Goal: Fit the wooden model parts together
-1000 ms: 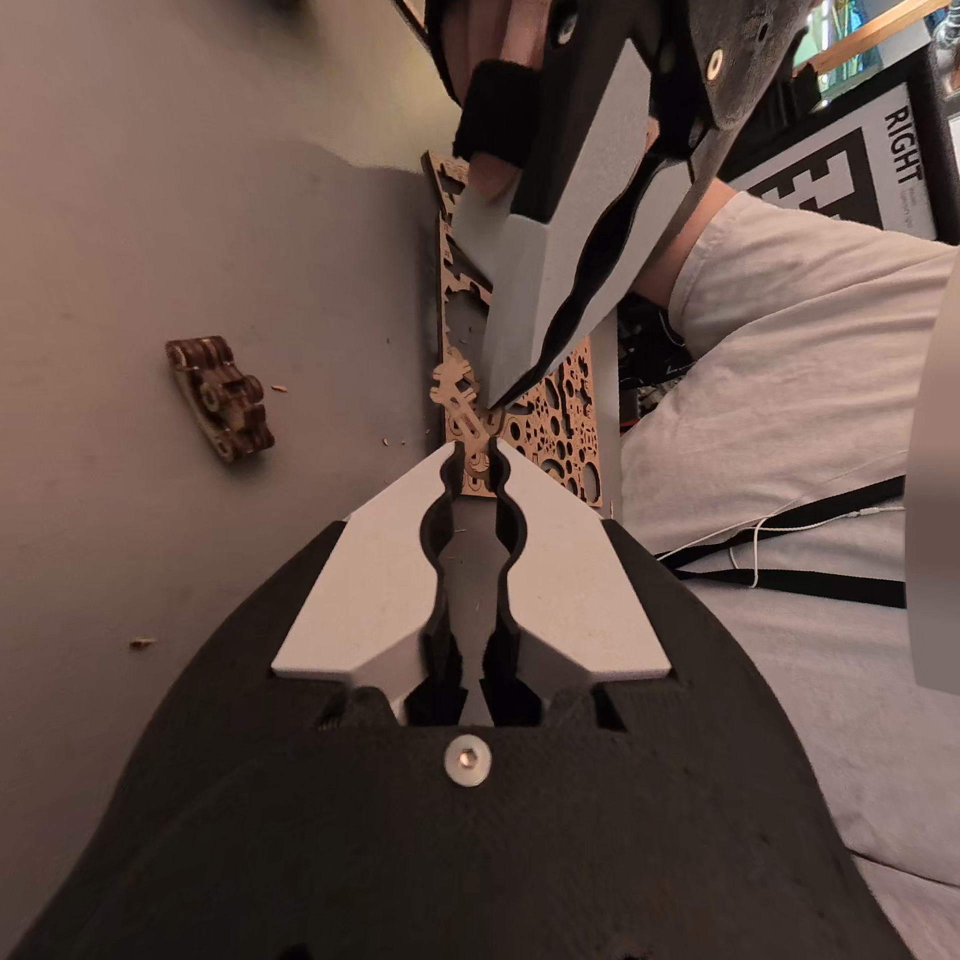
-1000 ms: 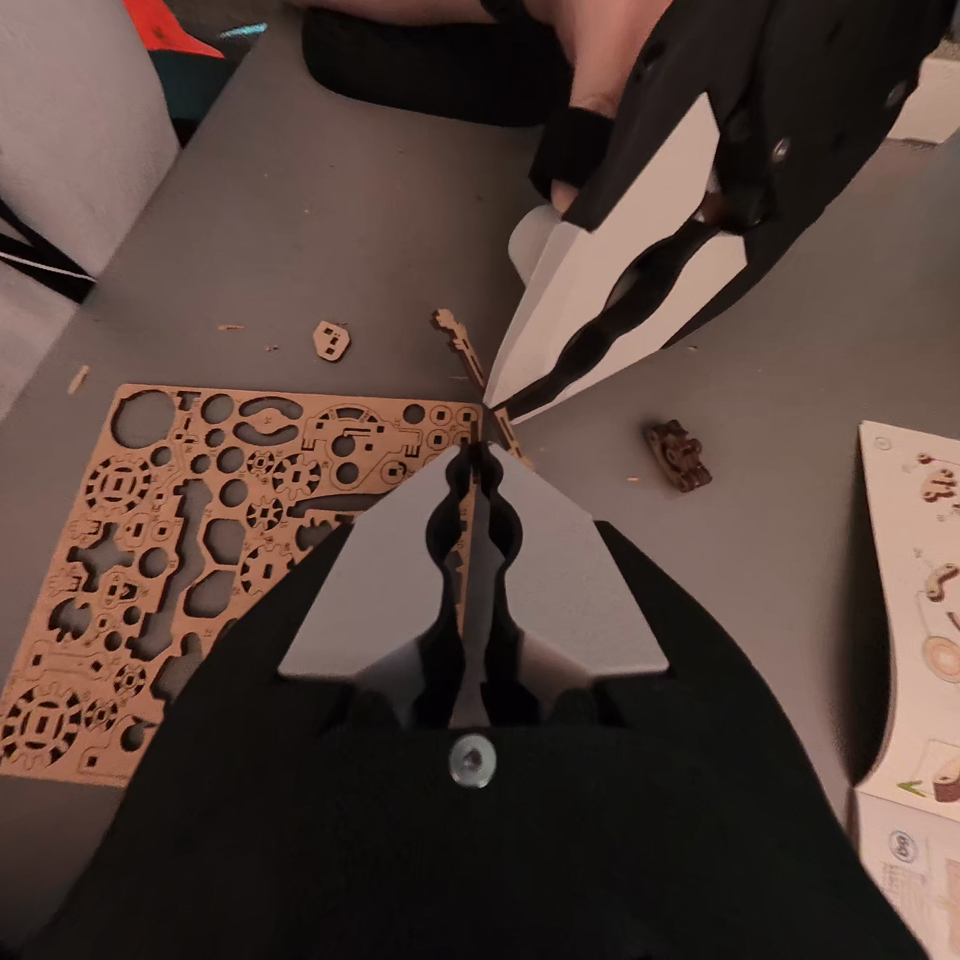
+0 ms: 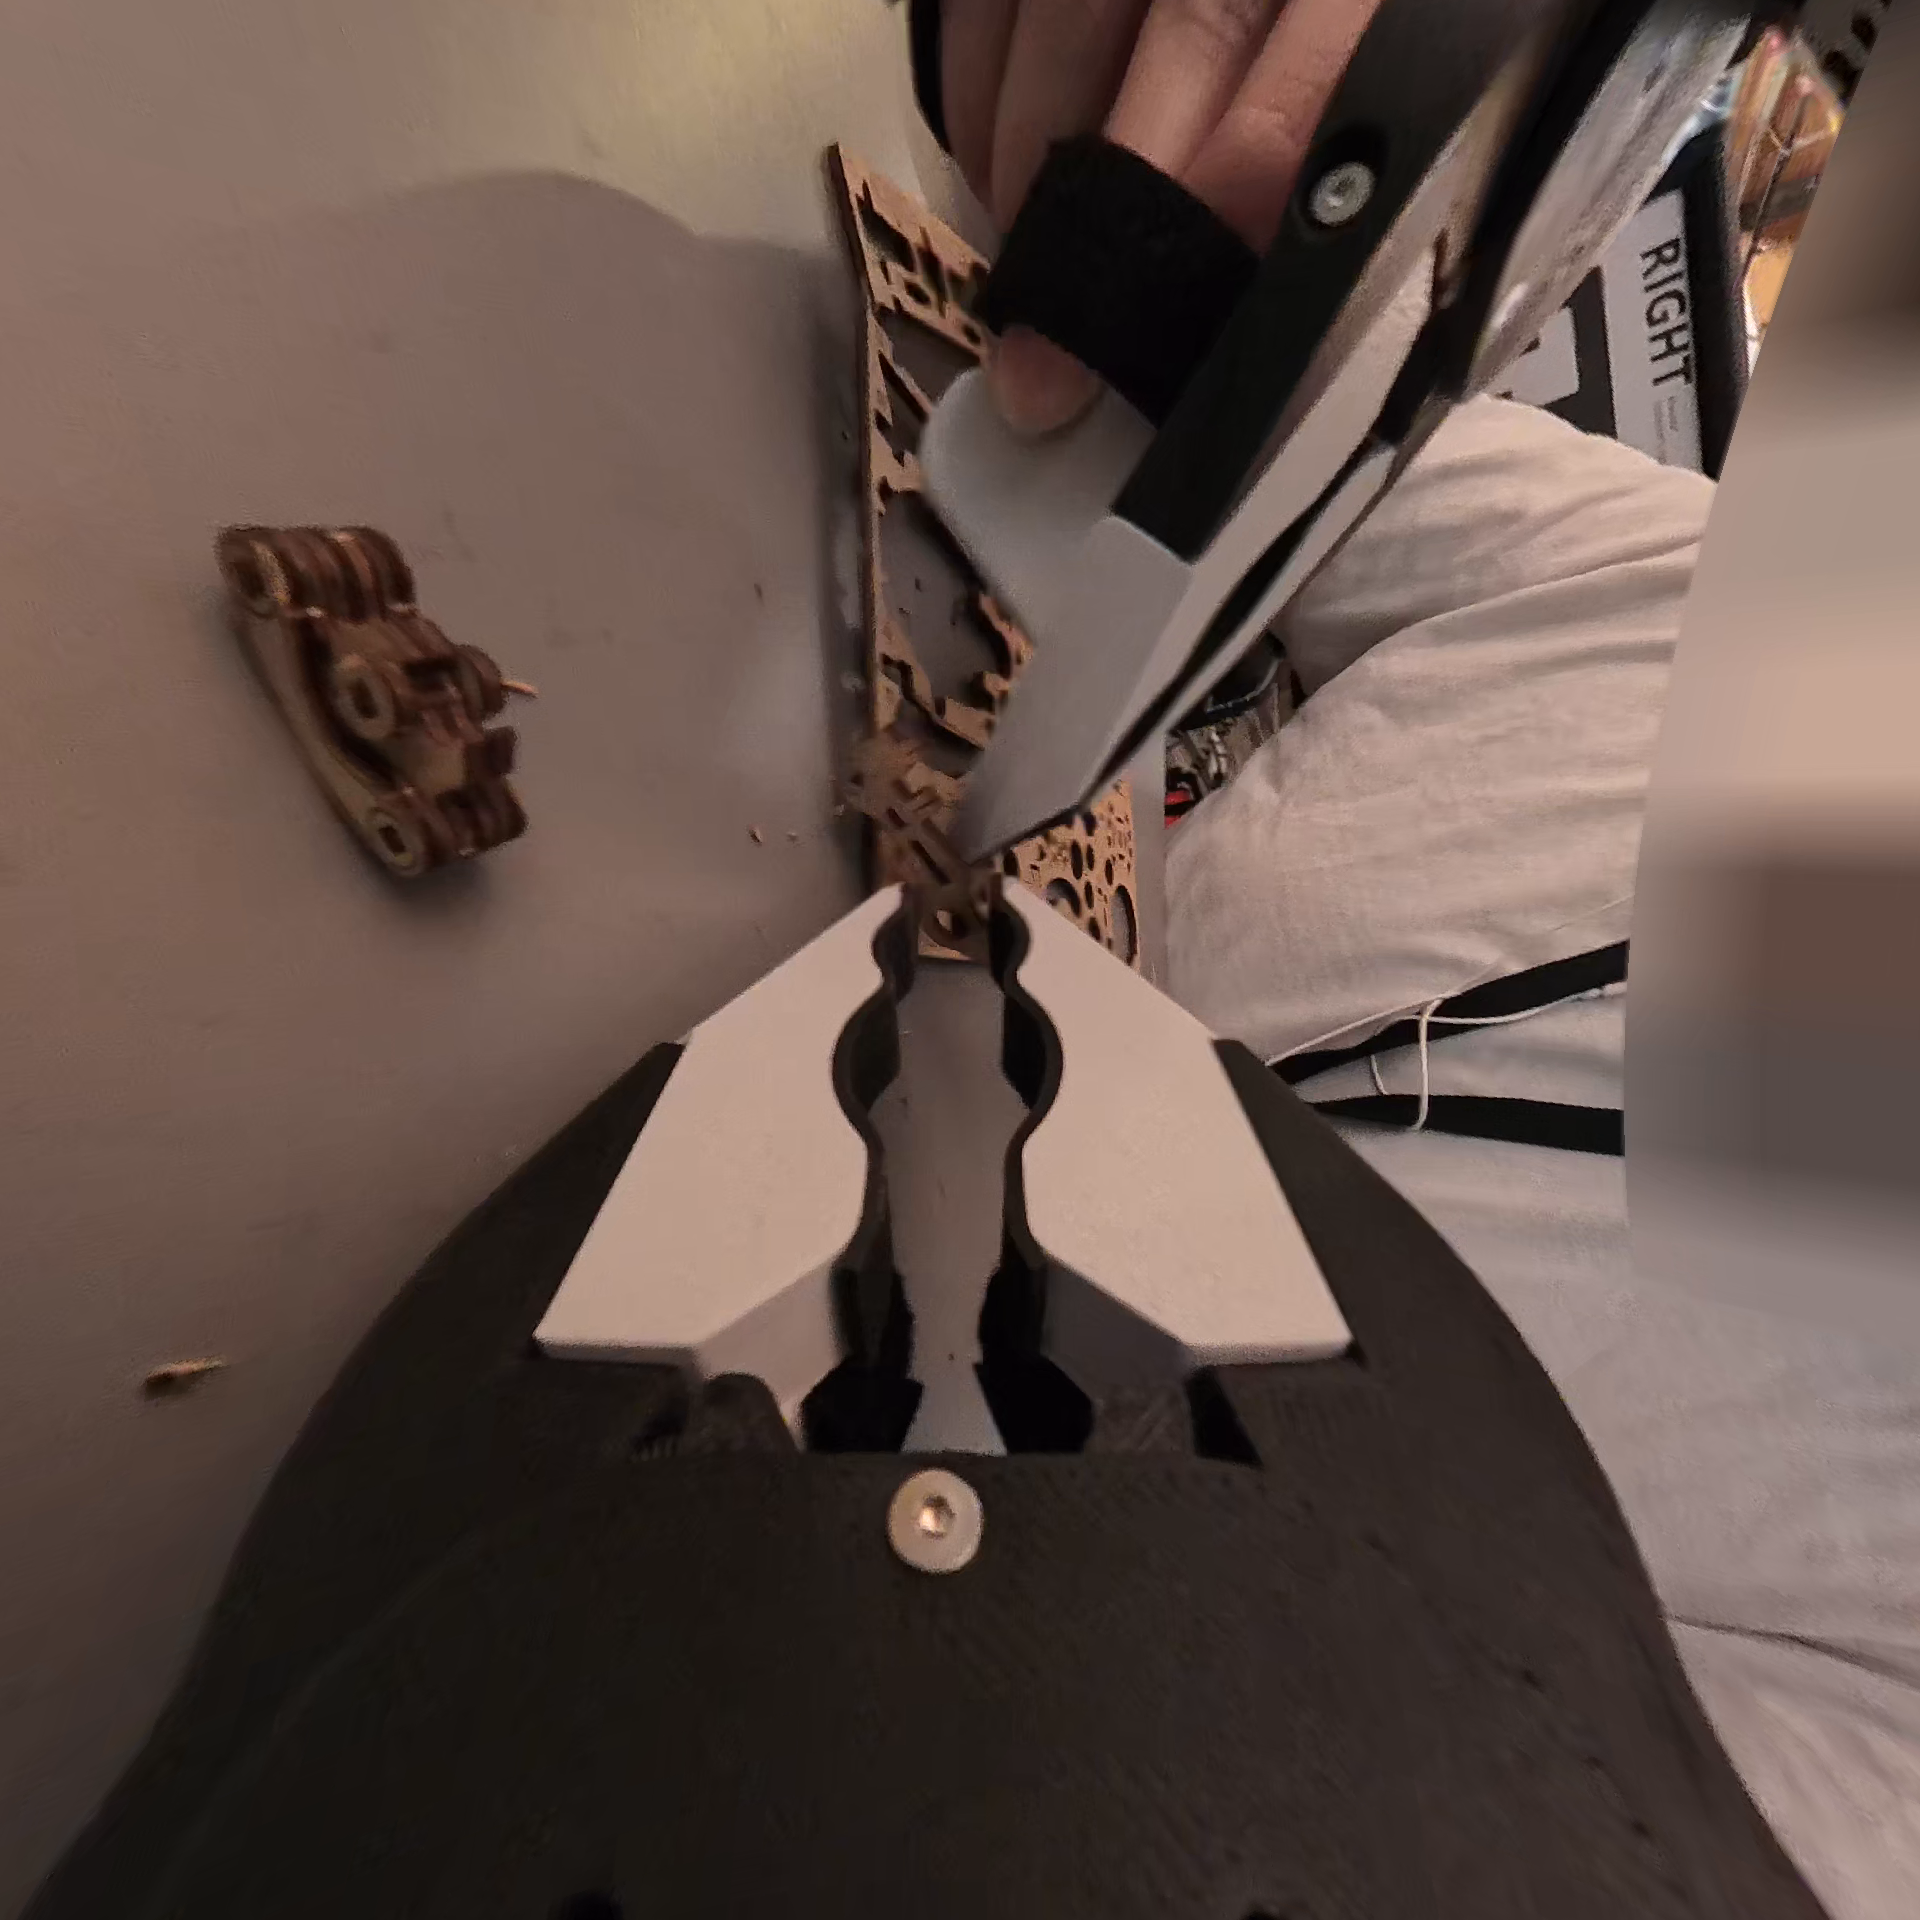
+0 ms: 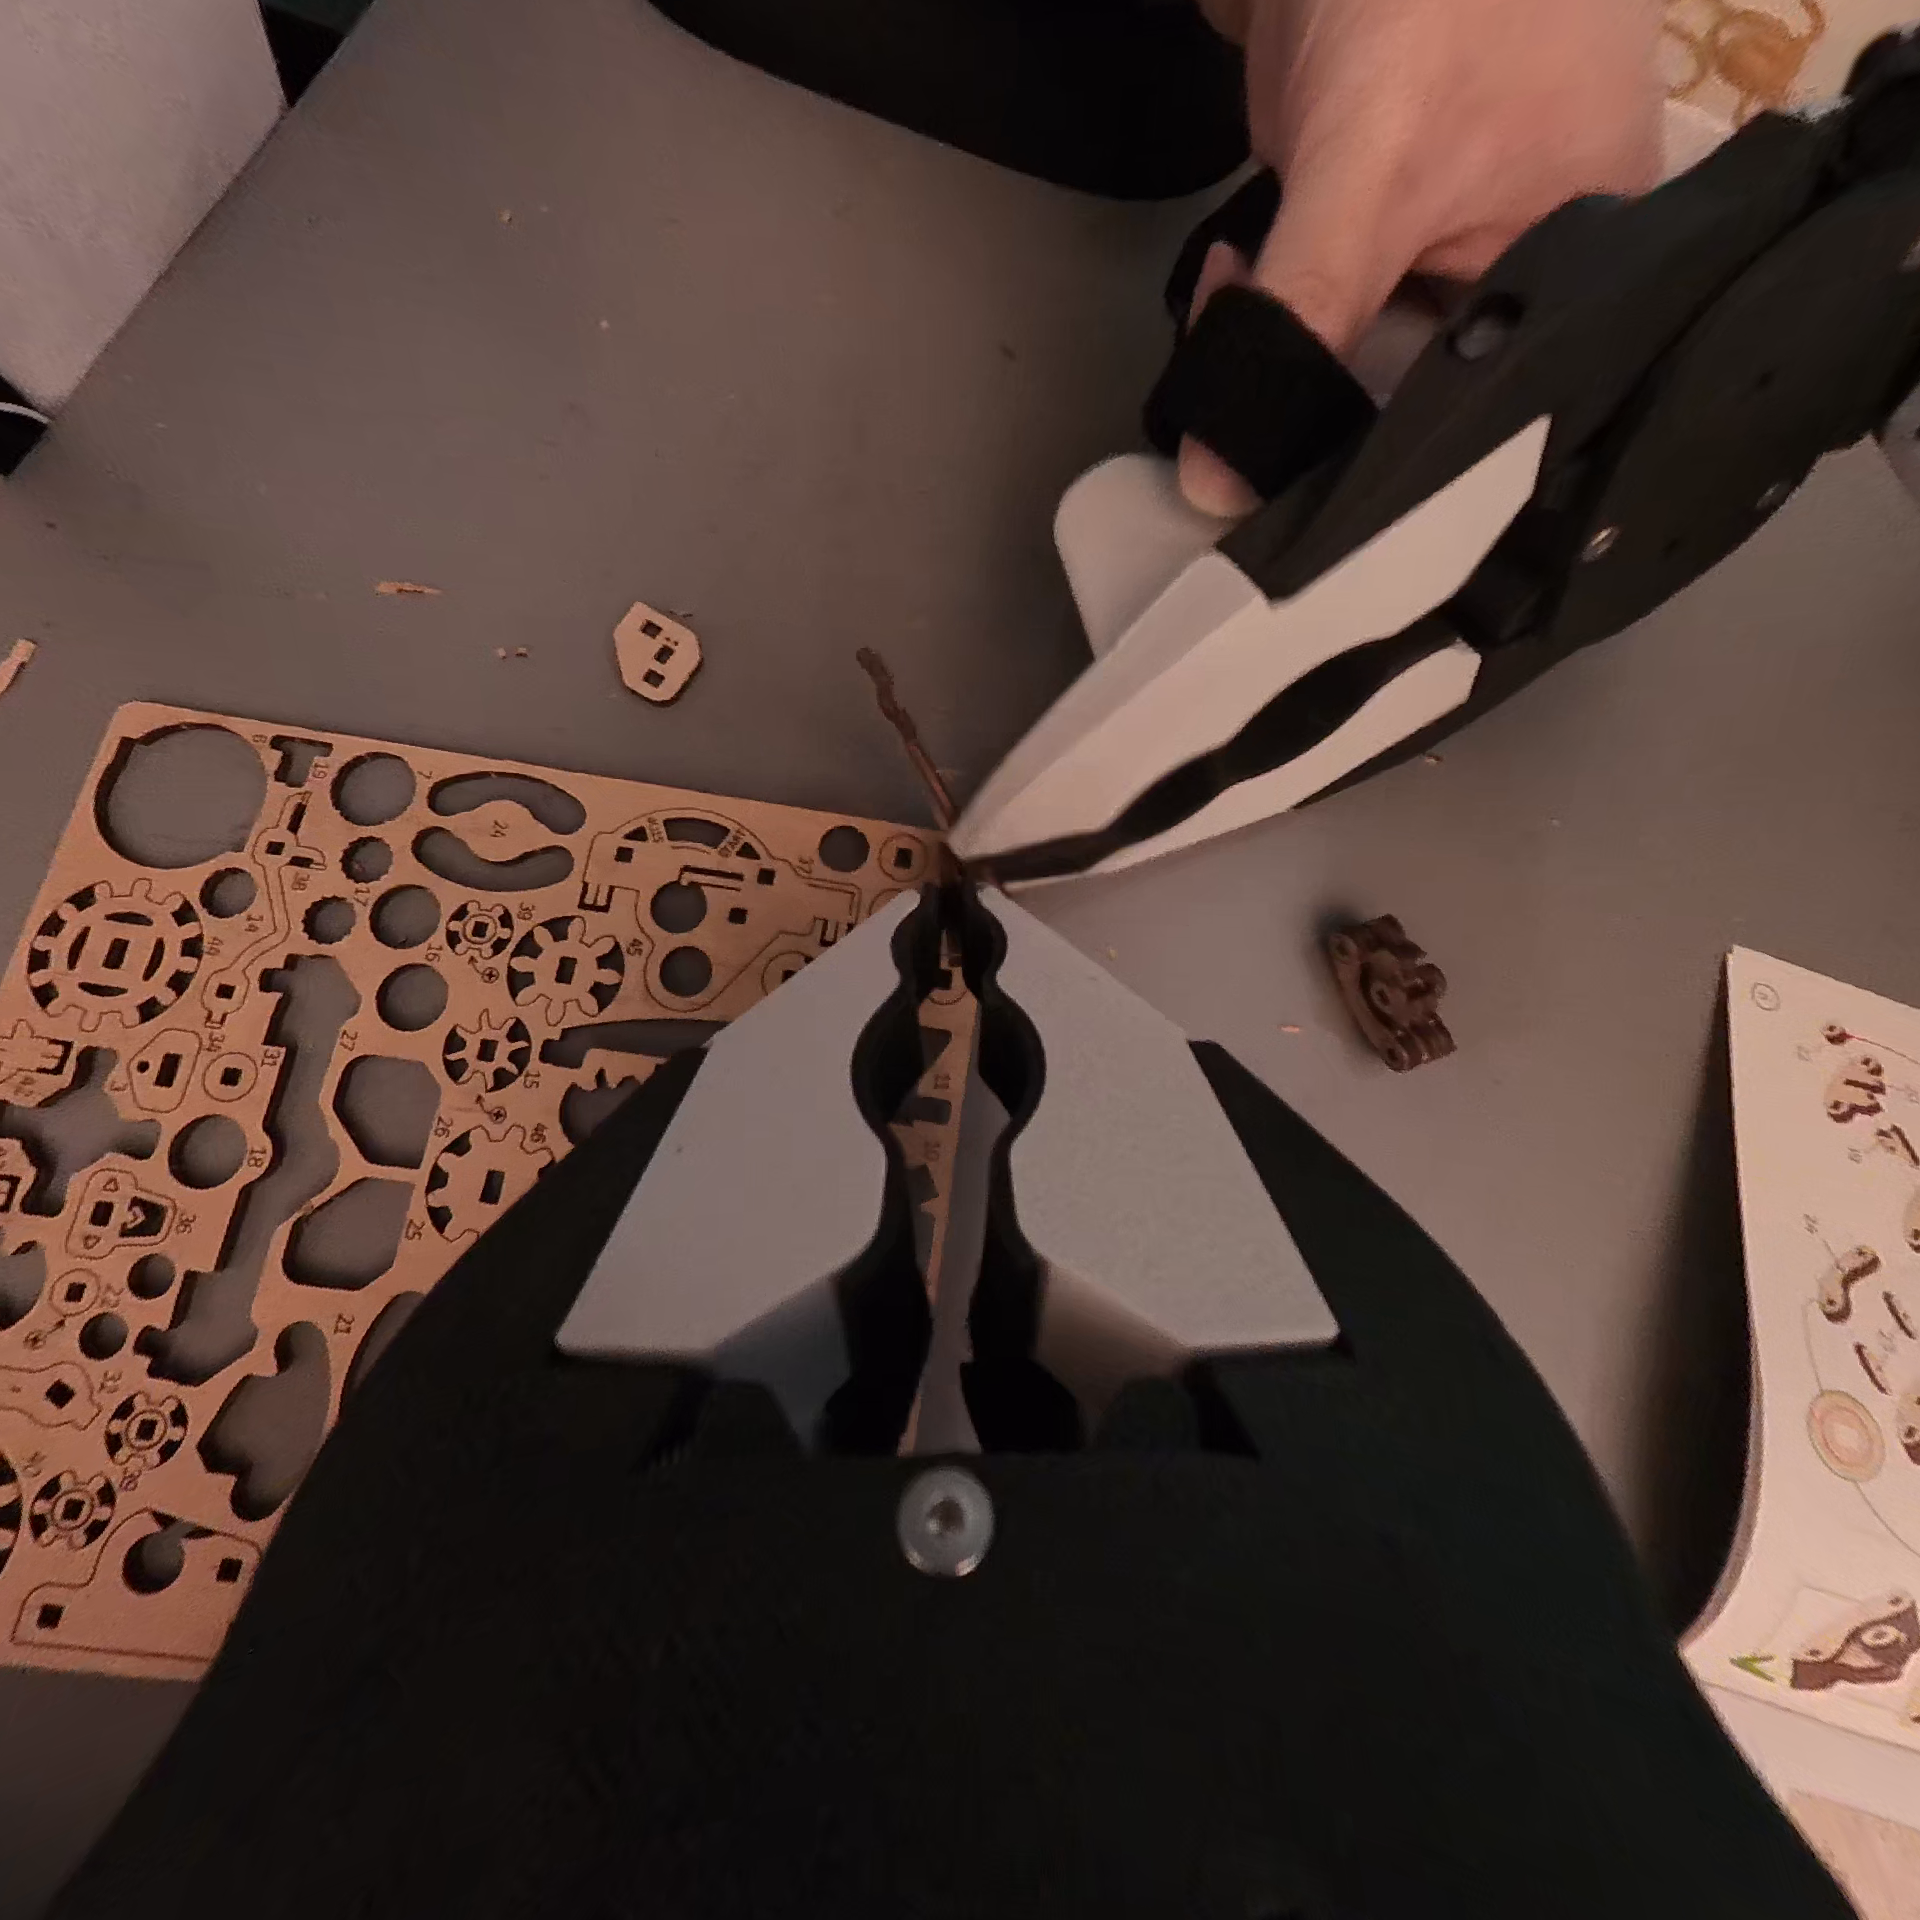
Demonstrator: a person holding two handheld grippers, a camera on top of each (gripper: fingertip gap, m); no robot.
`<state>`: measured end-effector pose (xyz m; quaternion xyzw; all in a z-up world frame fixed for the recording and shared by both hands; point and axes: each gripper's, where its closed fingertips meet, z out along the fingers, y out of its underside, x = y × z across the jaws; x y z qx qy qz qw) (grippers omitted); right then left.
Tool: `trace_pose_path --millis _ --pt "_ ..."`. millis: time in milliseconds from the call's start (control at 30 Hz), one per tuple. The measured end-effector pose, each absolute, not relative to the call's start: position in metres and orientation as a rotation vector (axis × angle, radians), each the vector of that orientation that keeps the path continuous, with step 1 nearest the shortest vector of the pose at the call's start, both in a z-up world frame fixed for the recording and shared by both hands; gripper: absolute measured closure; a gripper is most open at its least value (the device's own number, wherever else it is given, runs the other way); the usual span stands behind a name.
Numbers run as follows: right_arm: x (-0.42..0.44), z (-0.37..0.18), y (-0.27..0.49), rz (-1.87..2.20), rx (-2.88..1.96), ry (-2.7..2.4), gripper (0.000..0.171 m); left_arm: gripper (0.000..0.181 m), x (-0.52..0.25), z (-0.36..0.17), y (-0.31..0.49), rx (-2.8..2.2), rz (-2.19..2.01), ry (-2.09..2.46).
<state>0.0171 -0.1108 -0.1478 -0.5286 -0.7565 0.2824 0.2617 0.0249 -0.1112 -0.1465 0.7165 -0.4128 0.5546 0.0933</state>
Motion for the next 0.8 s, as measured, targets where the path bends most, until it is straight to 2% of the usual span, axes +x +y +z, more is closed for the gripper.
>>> trace_pose_path --millis 33,67,133,300,600,800 --pt "0.018 -0.151 -0.108 0.742 -1.441 -2.050 0.169 0.158 0.024 -0.144 -0.114 2.103 1.649 -1.228" --pt "0.017 -0.150 -0.108 0.753 -1.439 -2.042 0.170 0.154 0.024 -0.143 -0.117 2.083 1.649 -1.228" --pt "0.017 -0.150 -0.108 0.771 -1.460 -2.037 0.170 0.163 0.025 -0.147 -0.116 2.113 1.616 -1.255" --pt "0.016 -0.150 -0.108 0.801 -1.476 -2.027 0.169 0.173 0.022 -0.153 -0.117 2.145 1.542 -1.352" --pt "0.024 -0.150 -0.107 0.840 -1.518 -2.024 0.169 0.181 0.020 -0.156 -0.118 2.164 1.482 -1.433" --pt "0.025 -0.120 -0.095 1.265 -1.764 -1.748 0.170 0.181 0.014 -0.161 -0.104 2.339 1.234 -1.643"
